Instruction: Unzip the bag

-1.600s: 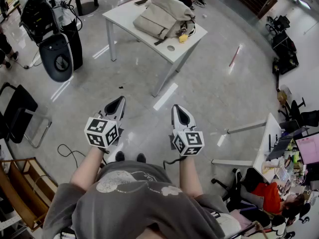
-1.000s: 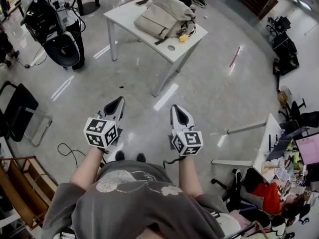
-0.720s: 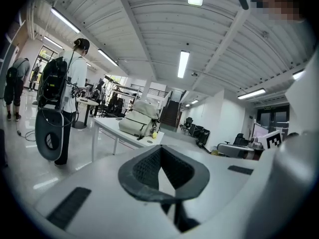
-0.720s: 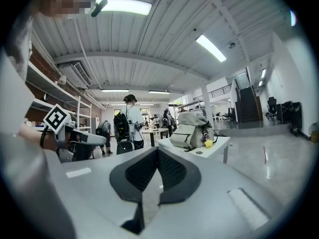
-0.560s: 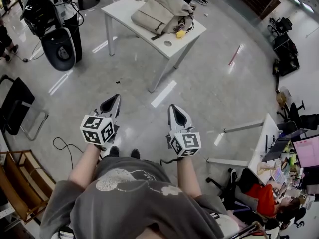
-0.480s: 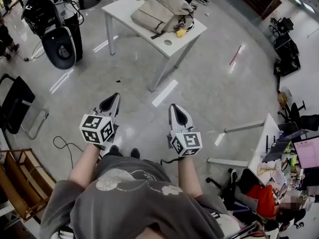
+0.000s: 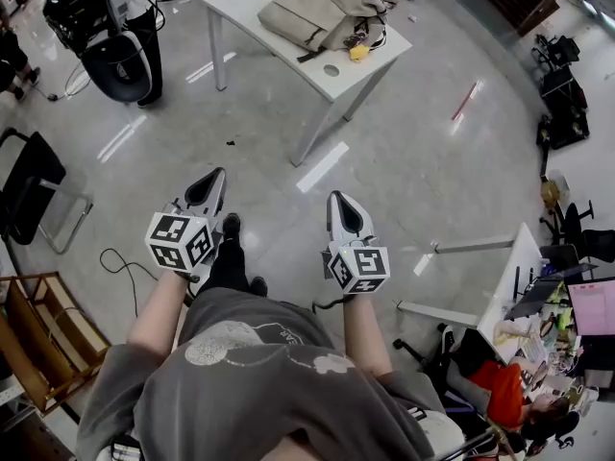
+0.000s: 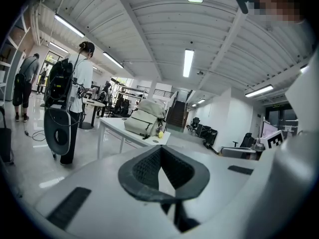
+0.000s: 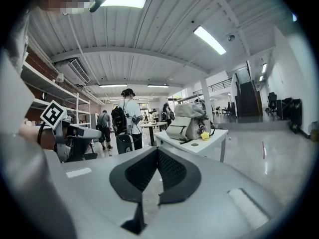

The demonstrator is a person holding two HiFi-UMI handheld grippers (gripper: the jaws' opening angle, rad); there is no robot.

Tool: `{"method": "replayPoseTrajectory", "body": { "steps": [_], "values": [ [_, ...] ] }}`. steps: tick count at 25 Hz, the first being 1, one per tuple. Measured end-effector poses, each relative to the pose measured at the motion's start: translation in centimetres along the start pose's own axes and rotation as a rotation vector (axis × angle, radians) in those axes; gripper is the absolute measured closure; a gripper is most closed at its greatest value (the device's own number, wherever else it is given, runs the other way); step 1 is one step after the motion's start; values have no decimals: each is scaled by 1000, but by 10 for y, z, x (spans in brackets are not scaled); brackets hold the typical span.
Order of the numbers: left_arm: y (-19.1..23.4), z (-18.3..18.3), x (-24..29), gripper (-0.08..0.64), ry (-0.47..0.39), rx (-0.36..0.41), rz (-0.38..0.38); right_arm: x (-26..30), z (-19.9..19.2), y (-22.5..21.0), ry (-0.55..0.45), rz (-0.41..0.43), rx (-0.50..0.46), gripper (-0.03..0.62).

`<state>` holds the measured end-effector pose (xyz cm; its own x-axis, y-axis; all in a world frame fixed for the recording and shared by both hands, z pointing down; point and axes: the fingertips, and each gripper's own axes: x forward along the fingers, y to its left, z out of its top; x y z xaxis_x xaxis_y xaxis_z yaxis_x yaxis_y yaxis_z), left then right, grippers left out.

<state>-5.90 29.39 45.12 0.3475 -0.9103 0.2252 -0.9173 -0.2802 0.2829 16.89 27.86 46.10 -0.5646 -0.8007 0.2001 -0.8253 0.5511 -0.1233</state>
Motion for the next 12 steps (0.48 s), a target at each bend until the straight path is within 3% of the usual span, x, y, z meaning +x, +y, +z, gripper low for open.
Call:
{"method": "replayPoseTrajectory", "body": {
  "steps": [12],
  "values": [
    [61, 29, 116, 554, 23, -8, -81, 101, 16, -61, 17, -134, 55, 592]
  ]
}}
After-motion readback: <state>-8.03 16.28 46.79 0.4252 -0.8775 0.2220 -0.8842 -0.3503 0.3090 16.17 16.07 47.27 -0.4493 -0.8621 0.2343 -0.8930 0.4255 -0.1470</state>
